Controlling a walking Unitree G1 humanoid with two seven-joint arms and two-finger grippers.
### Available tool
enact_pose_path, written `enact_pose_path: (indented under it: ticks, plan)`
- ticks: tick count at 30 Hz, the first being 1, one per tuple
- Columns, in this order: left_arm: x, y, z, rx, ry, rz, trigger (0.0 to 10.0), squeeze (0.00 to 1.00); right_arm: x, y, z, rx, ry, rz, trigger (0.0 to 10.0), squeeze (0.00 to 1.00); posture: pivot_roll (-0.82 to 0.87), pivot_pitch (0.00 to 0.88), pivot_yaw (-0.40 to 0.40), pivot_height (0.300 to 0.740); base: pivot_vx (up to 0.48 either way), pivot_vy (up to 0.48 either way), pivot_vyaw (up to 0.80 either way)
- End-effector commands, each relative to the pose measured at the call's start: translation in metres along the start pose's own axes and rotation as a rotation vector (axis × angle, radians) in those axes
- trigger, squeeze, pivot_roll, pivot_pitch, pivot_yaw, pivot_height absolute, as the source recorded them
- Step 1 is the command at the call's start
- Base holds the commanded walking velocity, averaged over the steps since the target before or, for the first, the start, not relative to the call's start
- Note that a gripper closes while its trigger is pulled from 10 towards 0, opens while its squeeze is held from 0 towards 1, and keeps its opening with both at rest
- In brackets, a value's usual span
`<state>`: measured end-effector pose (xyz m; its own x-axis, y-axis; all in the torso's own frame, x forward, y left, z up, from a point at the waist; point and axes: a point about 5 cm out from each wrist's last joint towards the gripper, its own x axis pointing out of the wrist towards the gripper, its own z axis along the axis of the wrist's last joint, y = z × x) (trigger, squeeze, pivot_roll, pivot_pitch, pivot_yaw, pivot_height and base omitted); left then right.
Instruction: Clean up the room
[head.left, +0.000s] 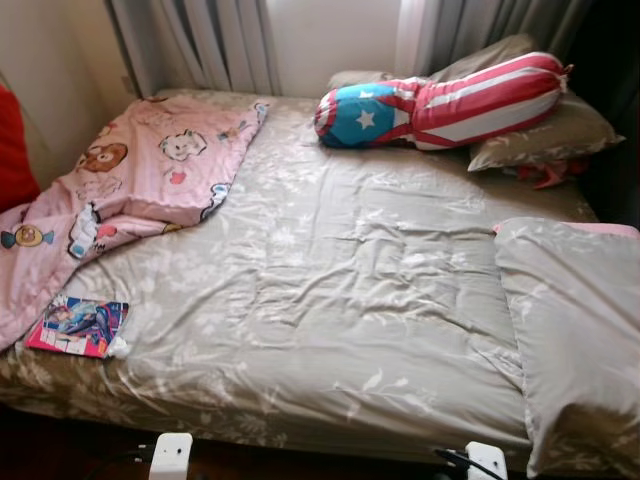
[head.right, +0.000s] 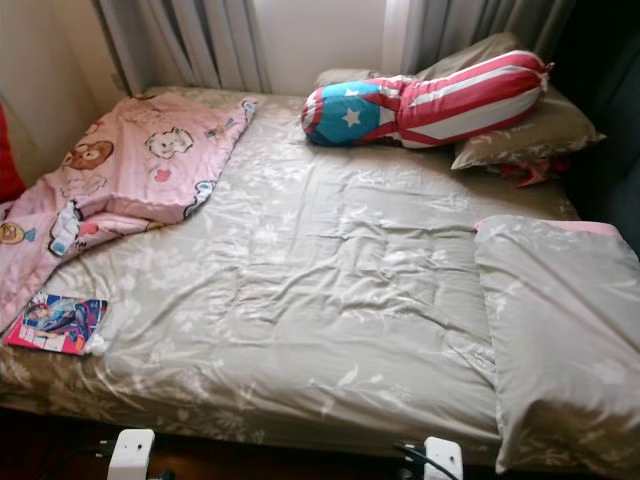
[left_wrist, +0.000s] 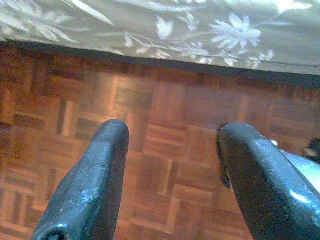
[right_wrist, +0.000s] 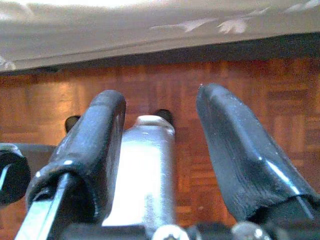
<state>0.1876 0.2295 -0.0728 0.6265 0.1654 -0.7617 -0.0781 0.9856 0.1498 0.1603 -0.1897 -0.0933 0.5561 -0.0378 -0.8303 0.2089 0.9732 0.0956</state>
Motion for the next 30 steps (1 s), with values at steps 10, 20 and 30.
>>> enact_pose_path:
  ticks: [10, 20, 30]
  plan:
    - [-0.0015, -0.0043, -0.0079, 0.017, 0.023, -0.014, 10.0, 0.00, -0.0021, -0.0084, -0.0061, 0.005, 0.022, -0.020, 10.0, 0.00, 0.01, 0.055, 0.023, 0.740, 0.000, 0.345, 0.00]
    - [-0.0023, -0.0070, -0.0114, 0.020, 0.032, -0.023, 10.0, 0.00, -0.0031, -0.0108, -0.0083, -0.002, 0.027, -0.015, 10.0, 0.00, 0.00, 0.035, 0.027, 0.740, 0.000, 0.354, 0.00]
    - [-0.0029, -0.0089, -0.0139, 0.018, 0.035, -0.028, 10.0, 0.00, -0.0038, -0.0130, -0.0104, -0.030, 0.039, -0.013, 10.0, 0.00, -0.01, 0.011, 0.016, 0.740, 0.000, 0.363, 0.00]
